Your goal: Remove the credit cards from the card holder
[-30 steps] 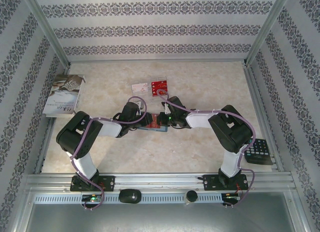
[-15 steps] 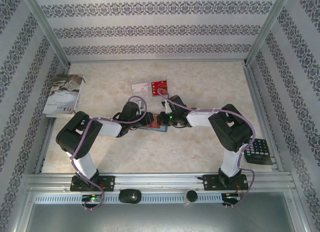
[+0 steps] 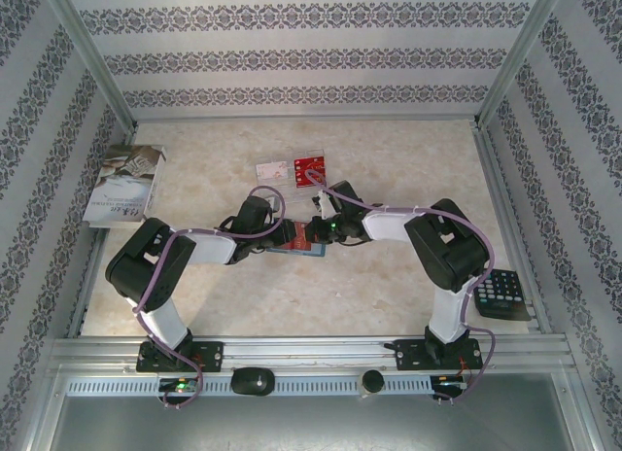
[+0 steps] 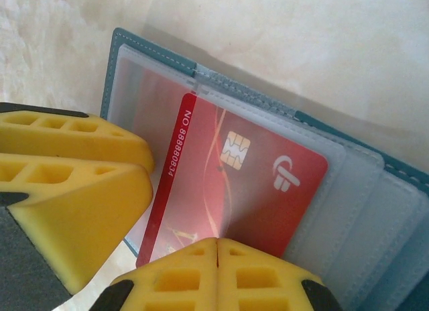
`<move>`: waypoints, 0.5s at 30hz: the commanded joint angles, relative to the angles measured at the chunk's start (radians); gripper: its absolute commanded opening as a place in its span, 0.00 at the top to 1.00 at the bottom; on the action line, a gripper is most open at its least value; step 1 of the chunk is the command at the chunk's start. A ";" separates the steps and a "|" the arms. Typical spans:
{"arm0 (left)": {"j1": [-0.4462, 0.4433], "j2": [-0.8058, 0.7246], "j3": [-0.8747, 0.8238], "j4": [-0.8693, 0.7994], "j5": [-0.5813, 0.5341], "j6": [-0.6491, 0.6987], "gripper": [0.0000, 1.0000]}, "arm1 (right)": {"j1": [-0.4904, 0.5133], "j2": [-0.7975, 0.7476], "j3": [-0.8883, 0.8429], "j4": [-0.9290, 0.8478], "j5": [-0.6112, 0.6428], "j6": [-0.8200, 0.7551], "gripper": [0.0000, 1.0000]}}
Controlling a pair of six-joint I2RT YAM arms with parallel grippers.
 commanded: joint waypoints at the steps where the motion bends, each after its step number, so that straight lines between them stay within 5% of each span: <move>1: -0.006 -0.014 0.014 -0.087 -0.039 0.033 0.75 | -0.013 0.021 0.014 -0.023 -0.062 -0.036 1.00; 15: -0.007 -0.013 -0.012 -0.054 -0.035 0.001 0.74 | -0.002 0.032 0.053 0.012 -0.104 -0.045 1.00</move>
